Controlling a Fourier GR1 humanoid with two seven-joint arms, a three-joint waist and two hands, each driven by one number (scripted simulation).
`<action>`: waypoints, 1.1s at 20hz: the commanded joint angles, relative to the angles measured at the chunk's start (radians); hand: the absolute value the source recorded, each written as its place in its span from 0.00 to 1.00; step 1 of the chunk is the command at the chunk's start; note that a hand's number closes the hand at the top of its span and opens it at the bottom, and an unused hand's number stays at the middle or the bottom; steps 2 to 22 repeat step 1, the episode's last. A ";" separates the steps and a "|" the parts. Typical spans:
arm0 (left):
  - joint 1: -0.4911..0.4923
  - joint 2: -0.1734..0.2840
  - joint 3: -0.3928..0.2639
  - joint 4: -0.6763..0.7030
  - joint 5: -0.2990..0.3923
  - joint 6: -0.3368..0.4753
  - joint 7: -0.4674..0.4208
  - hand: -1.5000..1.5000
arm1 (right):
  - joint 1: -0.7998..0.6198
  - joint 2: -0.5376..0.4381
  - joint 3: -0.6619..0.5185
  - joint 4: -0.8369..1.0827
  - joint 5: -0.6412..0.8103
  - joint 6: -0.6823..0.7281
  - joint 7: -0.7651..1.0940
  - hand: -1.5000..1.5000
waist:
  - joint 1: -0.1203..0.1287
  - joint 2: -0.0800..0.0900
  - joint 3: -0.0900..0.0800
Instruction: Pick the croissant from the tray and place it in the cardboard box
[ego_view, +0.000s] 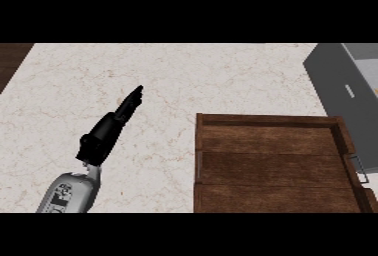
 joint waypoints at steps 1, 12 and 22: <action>0.022 0.011 0.012 -0.029 0.007 -0.005 0.004 0.50 | -0.018 -0.092 -0.118 0.093 -0.110 0.110 0.006 0.00 | 0.006 0.002 0.001; 0.022 0.011 0.012 -0.029 0.007 -0.005 0.004 0.50 | -0.018 -0.092 -0.118 0.093 -0.110 0.110 0.006 0.00 | 0.006 0.002 0.001; 0.022 0.011 0.012 -0.029 0.007 -0.005 0.004 0.50 | -0.018 -0.092 -0.118 0.093 -0.110 0.110 0.006 0.00 | 0.006 0.002 0.001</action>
